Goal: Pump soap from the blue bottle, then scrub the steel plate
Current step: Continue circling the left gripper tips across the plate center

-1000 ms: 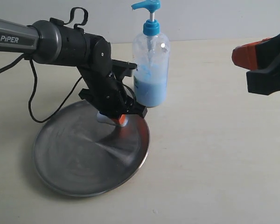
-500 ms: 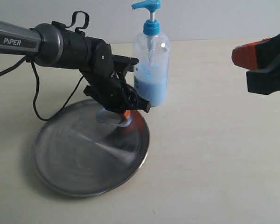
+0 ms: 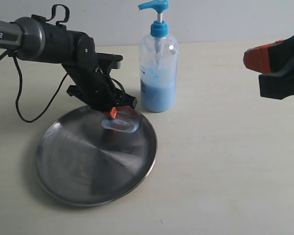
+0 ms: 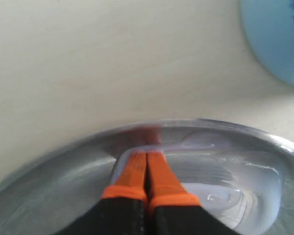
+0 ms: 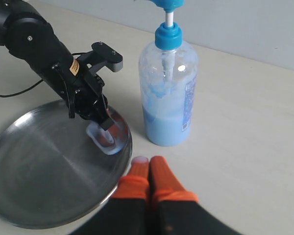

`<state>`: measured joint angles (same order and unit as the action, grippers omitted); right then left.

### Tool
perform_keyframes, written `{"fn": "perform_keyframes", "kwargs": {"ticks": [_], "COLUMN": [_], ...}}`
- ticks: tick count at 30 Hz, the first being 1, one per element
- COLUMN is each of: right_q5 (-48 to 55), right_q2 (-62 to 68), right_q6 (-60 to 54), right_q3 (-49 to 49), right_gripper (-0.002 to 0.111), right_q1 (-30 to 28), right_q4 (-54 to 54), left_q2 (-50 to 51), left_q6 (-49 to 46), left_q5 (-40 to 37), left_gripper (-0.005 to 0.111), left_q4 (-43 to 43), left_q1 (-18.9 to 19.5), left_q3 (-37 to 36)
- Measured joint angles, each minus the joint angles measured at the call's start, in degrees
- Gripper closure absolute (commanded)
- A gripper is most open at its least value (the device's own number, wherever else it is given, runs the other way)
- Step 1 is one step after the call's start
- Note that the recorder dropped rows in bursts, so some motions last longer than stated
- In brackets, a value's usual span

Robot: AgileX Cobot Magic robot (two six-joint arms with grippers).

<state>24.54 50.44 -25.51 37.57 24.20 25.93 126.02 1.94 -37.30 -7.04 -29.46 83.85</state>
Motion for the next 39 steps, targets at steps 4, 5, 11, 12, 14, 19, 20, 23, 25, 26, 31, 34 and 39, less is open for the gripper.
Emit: {"fn": "perform_keyframes", "kwargs": {"ticks": [4, 5, 11, 12, 14, 19, 20, 23, 25, 26, 31, 34, 39], "right_q5": [0.00, 0.00, 0.00, 0.00, 0.00, 0.21, 0.21, 0.21, 0.21, 0.21, 0.31, 0.31, 0.42], "right_q2": [0.00, 0.00, 0.00, 0.00, 0.00, 0.00, 0.00, 0.00, 0.00, 0.00, 0.00, 0.00, 0.00], "right_q6": [0.00, 0.00, 0.00, 0.00, 0.00, 0.00, 0.00, 0.00, 0.00, 0.00, 0.00, 0.00, 0.00], "right_q3": [0.00, 0.00, 0.00, 0.00, 0.00, 0.00, 0.00, 0.00, 0.00, 0.00, 0.00, 0.00, 0.00], "right_gripper": [0.108, 0.108, 0.108, 0.108, 0.108, 0.108, 0.108, 0.108, 0.108, 0.108, 0.108, 0.108, 0.108], "right_q1": [0.00, 0.00, 0.00, 0.00, 0.00, 0.00, 0.00, 0.00, 0.00, 0.00, 0.00, 0.00, 0.00], "right_q4": [0.00, 0.00, 0.49, 0.49, 0.64, 0.64, 0.64, 0.64, 0.64, 0.64, 0.87, 0.87, 0.87], "left_q2": [0.00, 0.00, -0.11, -0.22, -0.30, -0.35, -0.44, -0.44, -0.44, -0.44, -0.44, -0.44, -0.44], "left_q6": [0.00, 0.00, 0.00, 0.00, 0.00, 0.00, 0.00, 0.00, 0.00, 0.00, 0.00, 0.00, -0.32], "left_q5": [-0.44, -0.70, -3.30, -3.85, -5.03, -7.12, -7.35, -7.63, -7.63, -7.63, -6.72, -5.66, -3.07], "left_gripper": [0.107, 0.107, 0.107, 0.107, 0.107, 0.107, 0.107, 0.107, 0.107, 0.107, 0.107, 0.107, 0.107], "left_q4": [1.30, 1.76, 5.46, 5.73, 6.09, 6.23, 6.35, 6.48, 6.48, 6.48, 5.91, 3.85, -2.26], "left_q1": [0.13, 0.13, 0.16, 0.16, 0.16, -0.20, -0.46, -1.66, -2.72, -3.14, -5.43, -6.25, -6.73], "left_q3": [0.00, 0.00, 0.00, 0.00, 0.00, 0.11, 0.11, 0.11, 0.11, 0.11, 0.11, 0.11, 0.11]}}
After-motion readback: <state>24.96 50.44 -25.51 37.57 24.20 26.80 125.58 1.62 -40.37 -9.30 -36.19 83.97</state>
